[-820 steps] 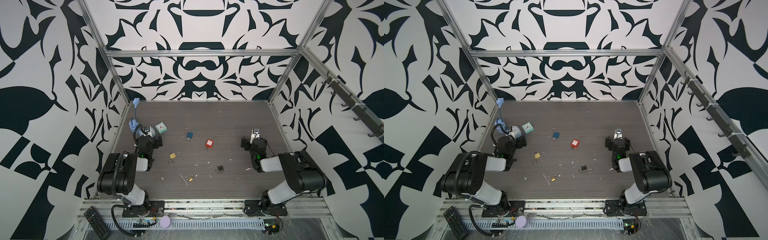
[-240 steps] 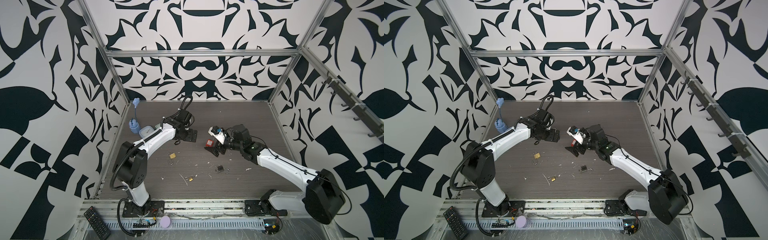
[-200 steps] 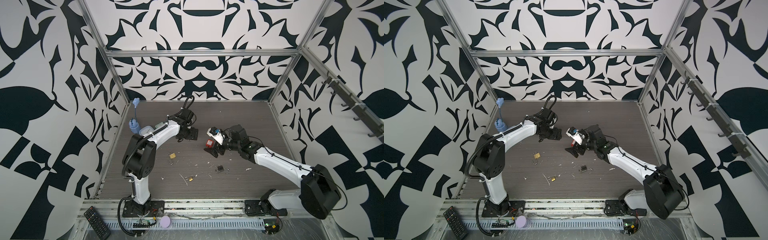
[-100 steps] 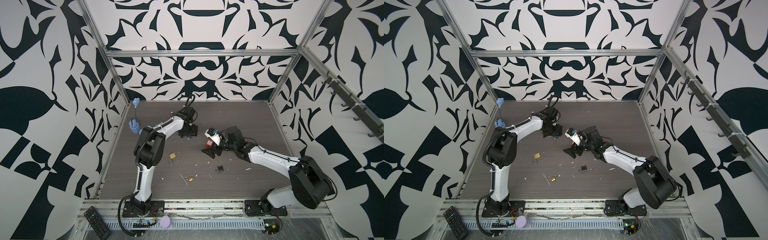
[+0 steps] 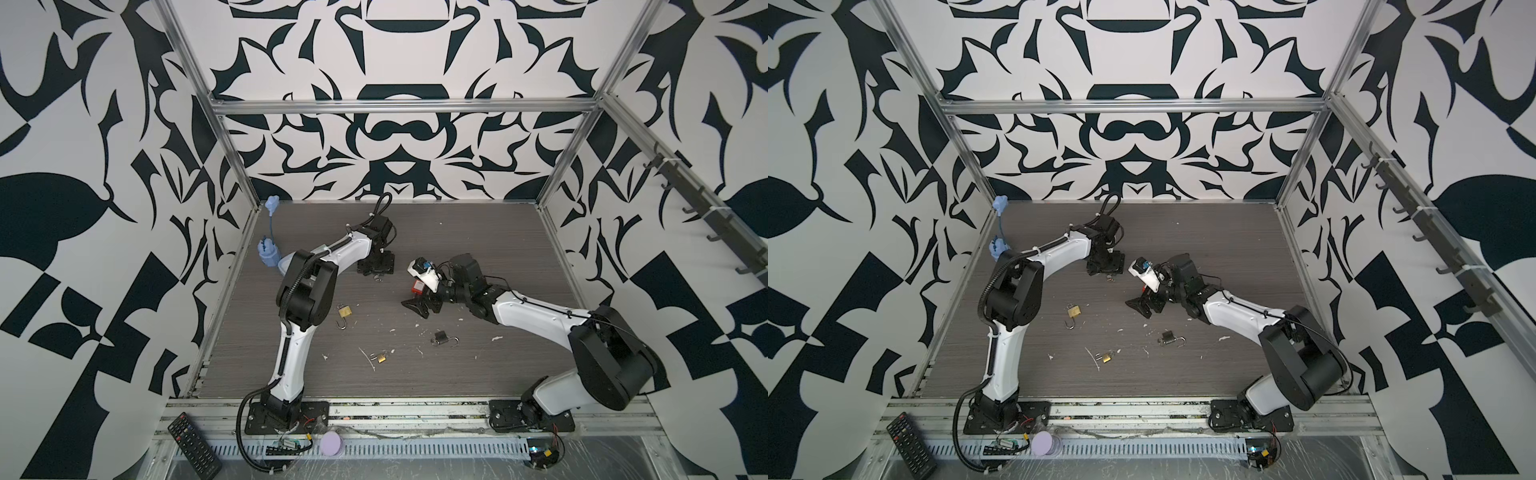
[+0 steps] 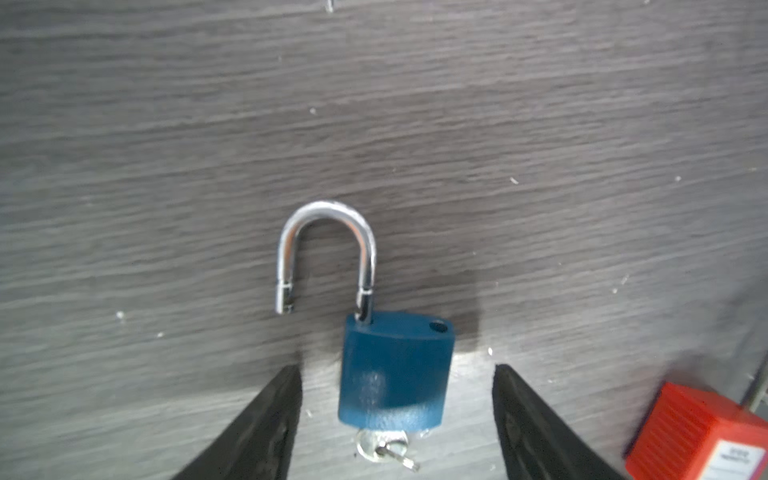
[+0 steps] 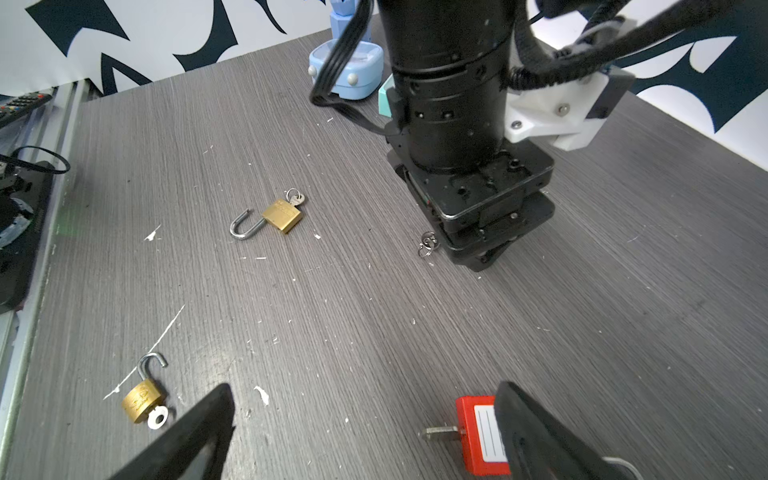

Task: Lock with the key

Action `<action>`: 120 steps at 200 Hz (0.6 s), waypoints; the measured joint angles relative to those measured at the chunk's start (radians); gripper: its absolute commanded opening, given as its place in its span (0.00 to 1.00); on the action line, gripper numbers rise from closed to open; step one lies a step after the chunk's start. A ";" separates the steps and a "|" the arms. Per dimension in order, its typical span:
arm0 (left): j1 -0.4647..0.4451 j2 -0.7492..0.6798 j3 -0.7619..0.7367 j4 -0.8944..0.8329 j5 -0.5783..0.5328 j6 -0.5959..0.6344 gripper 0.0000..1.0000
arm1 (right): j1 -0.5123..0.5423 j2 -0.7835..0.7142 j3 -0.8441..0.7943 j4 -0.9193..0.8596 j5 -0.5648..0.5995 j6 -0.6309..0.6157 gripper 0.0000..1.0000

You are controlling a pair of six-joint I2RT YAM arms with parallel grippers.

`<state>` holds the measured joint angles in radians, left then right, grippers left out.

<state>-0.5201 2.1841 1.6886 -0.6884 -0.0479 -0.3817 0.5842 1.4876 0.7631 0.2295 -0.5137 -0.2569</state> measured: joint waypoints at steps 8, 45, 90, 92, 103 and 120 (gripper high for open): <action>0.000 0.005 0.006 0.000 0.000 -0.001 0.72 | 0.000 0.000 0.000 0.000 0.000 0.000 0.99; 0.000 0.011 0.013 0.000 0.000 -0.001 0.69 | 0.000 0.000 0.000 0.000 0.002 -0.001 0.99; -0.002 0.013 0.013 0.000 -0.008 0.001 0.65 | 0.000 0.000 0.000 0.000 0.009 -0.002 0.99; -0.002 0.013 0.013 0.000 -0.009 0.001 0.65 | 0.000 0.000 0.000 0.000 0.010 -0.001 0.99; -0.002 0.014 0.013 0.000 -0.013 0.002 0.63 | 0.000 0.000 0.000 0.000 0.011 -0.002 0.99; -0.002 0.015 0.013 0.000 -0.019 0.008 0.62 | 0.000 0.000 0.000 0.000 0.013 -0.002 0.99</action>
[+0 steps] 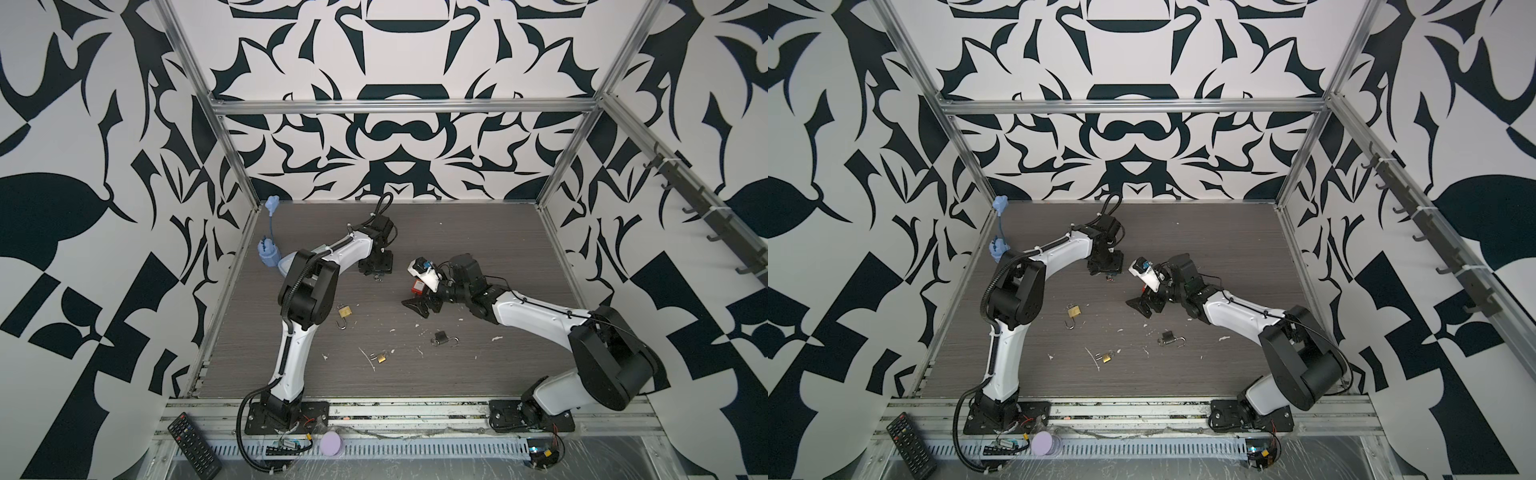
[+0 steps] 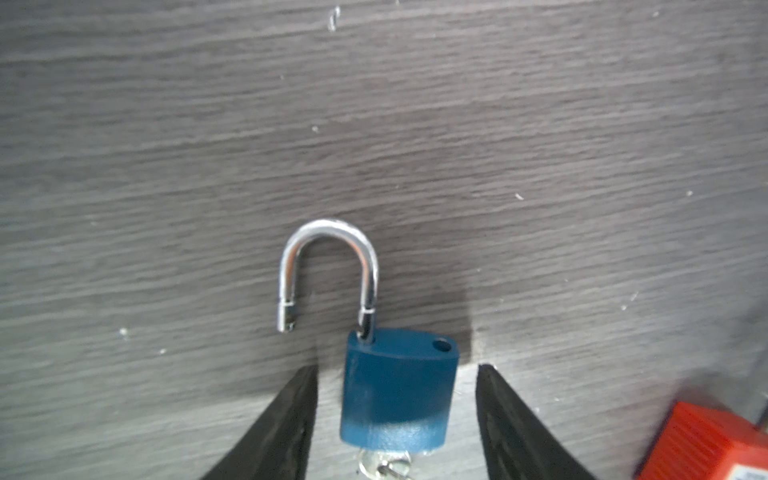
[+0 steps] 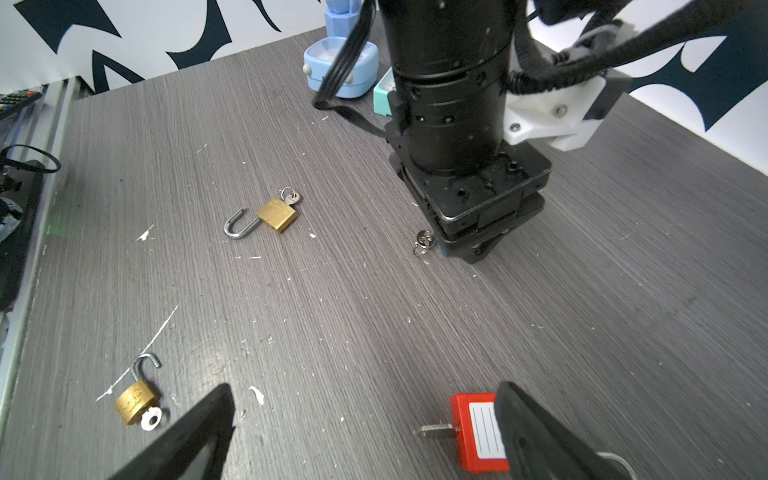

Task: Lock with the key

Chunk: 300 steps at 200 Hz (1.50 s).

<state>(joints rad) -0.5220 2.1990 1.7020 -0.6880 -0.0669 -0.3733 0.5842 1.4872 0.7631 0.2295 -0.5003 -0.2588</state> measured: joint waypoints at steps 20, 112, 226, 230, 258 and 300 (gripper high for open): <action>-0.002 0.001 0.000 0.000 -0.006 0.004 0.61 | 0.000 0.000 0.000 0.000 0.003 -0.002 0.99; -0.008 0.022 0.025 0.003 -0.035 0.026 0.51 | 0.000 0.000 0.000 0.000 0.008 -0.003 0.99; -0.043 0.028 0.026 -0.005 -0.128 0.046 0.49 | 0.000 0.000 0.000 0.000 0.012 -0.007 0.99; -0.043 0.028 0.026 -0.005 -0.129 0.044 0.49 | 0.000 0.000 0.000 0.000 0.012 -0.008 0.99; -0.043 0.028 0.025 -0.006 -0.131 0.027 0.38 | 0.000 0.000 0.000 0.000 0.012 -0.009 0.99; -0.043 0.027 0.025 -0.007 -0.131 0.018 0.24 | 0.000 -0.001 0.000 0.001 0.031 -0.005 1.00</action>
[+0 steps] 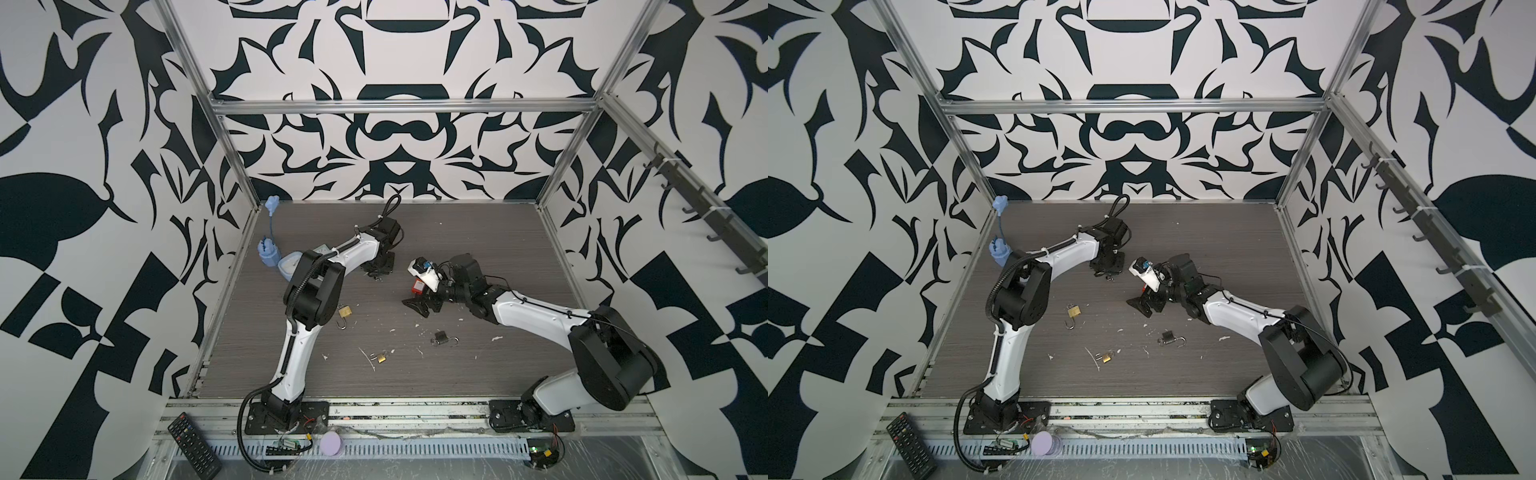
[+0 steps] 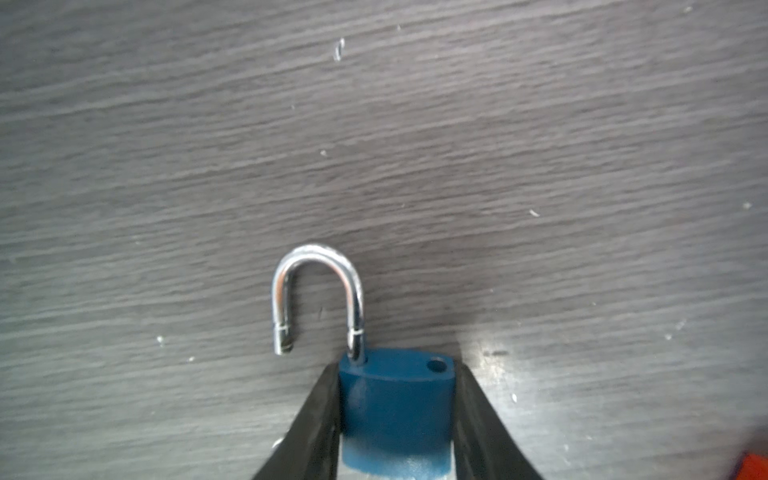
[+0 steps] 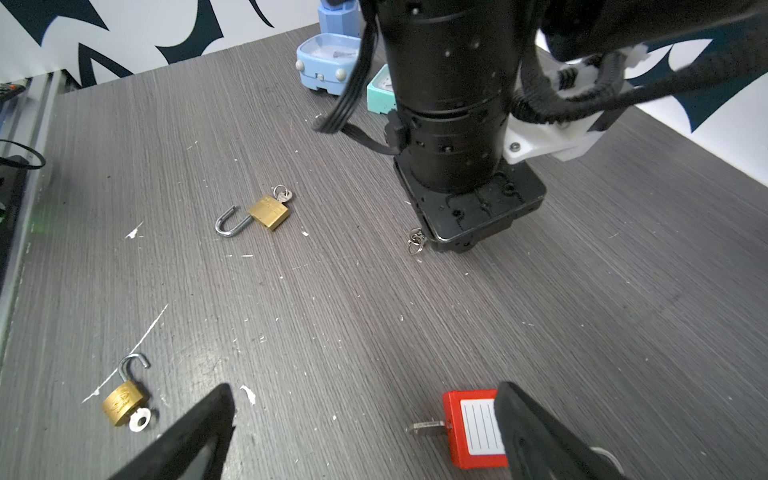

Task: Lock with the key

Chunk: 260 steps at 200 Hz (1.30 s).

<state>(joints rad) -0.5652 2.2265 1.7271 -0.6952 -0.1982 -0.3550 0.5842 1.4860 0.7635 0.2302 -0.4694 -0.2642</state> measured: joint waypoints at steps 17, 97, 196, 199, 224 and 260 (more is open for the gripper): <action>0.000 -0.003 -0.002 0.003 0.000 0.005 0.12 | -0.002 -0.011 0.000 0.022 0.045 0.042 1.00; -0.001 -0.261 -0.153 0.093 0.037 0.282 0.00 | -0.200 -0.142 0.190 0.003 0.233 0.458 0.97; -0.005 -0.844 -0.843 0.583 0.527 1.051 0.00 | -0.251 -0.166 0.364 -0.313 0.067 0.618 0.99; -0.005 -0.850 -0.851 0.589 0.539 1.068 0.00 | -0.251 -0.160 0.373 -0.323 0.057 0.620 0.99; -0.005 -0.874 -0.864 0.628 0.595 1.155 0.00 | -0.251 -0.081 0.471 -0.410 -0.036 0.627 0.94; -0.005 -0.877 -0.866 0.671 0.645 1.209 0.00 | -0.243 0.069 0.610 -0.532 -0.153 0.628 0.91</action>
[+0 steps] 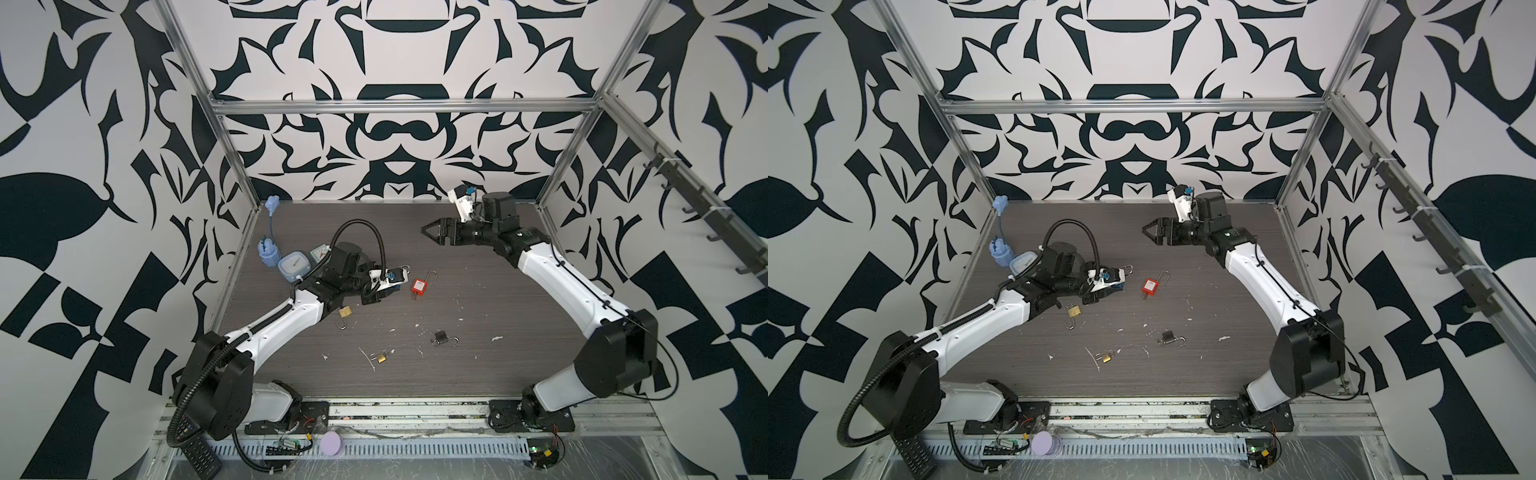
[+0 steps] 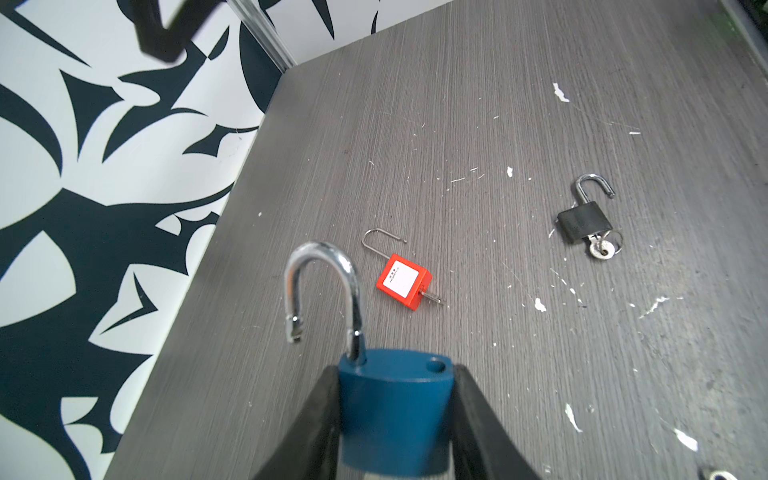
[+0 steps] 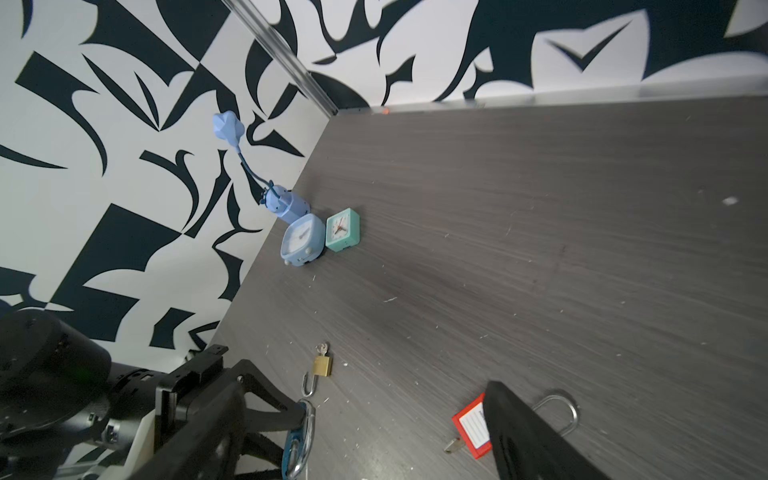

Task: Lock with the key

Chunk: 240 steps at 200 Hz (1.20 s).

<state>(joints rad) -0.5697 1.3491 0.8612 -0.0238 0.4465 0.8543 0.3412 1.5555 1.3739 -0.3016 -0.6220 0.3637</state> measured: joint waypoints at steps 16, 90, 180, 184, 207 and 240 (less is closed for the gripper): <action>0.000 0.000 -0.004 0.027 0.013 0.005 0.00 | 0.021 0.050 0.031 -0.055 -0.029 -0.011 0.90; 0.000 0.000 -0.009 0.100 0.029 0.002 0.00 | 0.132 0.100 0.055 -0.240 -0.031 -0.122 0.86; 0.000 0.010 -0.009 0.121 0.025 0.012 0.00 | 0.129 0.099 0.055 -0.263 0.035 -0.147 0.84; 0.000 0.010 -0.009 0.121 0.025 0.013 0.00 | 0.129 0.099 0.055 -0.263 0.038 -0.148 0.84; 0.000 0.010 -0.009 0.121 0.024 0.014 0.00 | 0.129 0.099 0.055 -0.263 0.054 -0.154 0.80; 0.000 0.010 -0.010 0.134 0.019 0.009 0.00 | 0.129 0.099 0.054 -0.266 0.066 -0.158 0.75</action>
<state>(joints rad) -0.5697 1.3590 0.8513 0.1104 0.4656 0.8635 0.4702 1.6543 1.4281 -0.5671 -0.5564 0.2062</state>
